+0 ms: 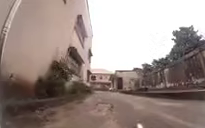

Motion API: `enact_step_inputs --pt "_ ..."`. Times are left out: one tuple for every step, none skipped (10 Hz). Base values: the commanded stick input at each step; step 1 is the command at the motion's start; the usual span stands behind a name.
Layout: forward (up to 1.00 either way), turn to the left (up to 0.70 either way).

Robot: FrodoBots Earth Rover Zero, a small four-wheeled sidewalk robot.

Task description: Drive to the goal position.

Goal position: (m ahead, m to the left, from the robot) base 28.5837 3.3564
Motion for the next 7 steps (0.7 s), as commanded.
enact_step_inputs --pt "0.84 0.03" --pt "0.84 0.03" --pt "0.84 0.03" --pt "0.84 0.03" --pt "0.84 0.03" --pt "0.84 0.03" --pt "0.84 0.03"
